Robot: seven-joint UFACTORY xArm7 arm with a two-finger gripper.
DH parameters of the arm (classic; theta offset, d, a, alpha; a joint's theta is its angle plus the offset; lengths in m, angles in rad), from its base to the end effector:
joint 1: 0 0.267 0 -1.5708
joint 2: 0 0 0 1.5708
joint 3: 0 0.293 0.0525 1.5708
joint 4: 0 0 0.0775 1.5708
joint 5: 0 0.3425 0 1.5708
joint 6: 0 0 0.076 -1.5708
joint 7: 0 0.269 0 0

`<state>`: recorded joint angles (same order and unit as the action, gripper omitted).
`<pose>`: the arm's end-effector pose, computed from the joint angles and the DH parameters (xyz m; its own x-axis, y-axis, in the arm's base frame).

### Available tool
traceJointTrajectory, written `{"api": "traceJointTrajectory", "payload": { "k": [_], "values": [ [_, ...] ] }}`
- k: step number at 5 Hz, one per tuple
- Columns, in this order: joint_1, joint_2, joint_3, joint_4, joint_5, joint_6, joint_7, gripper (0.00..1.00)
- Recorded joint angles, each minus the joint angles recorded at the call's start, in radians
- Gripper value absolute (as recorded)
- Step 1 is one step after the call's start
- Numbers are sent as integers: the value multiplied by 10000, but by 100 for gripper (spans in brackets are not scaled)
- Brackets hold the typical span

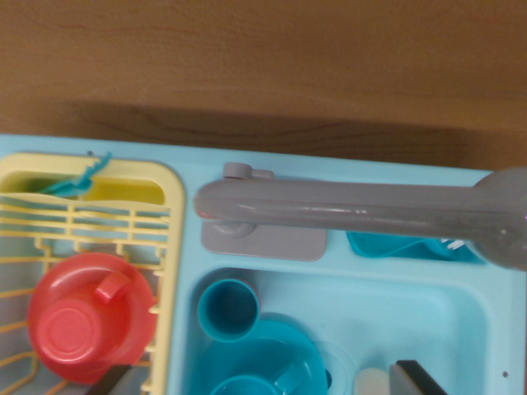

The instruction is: Pick detergent from the sink

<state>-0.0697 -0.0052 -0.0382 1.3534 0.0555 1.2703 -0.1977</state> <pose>0.5001 -0.0411 0.3030 0.9926 0.0735 0.0967 0.0773 -0.9964 -0.0361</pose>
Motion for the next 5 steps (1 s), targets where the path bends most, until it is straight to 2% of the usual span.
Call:
{"api": "traceJointTrajectory", "payload": {
  "k": [1,2,3,4,5],
  "values": [
    [-41,49,-85,-433,81,-448,-263,0],
    [-41,49,-85,-433,81,-448,-263,0],
    [-84,101,-174,-884,165,-914,-536,0],
    [-84,101,-174,-884,165,-914,-536,0],
    [-128,152,-264,-1338,250,-1385,-812,0]
  ]
}}
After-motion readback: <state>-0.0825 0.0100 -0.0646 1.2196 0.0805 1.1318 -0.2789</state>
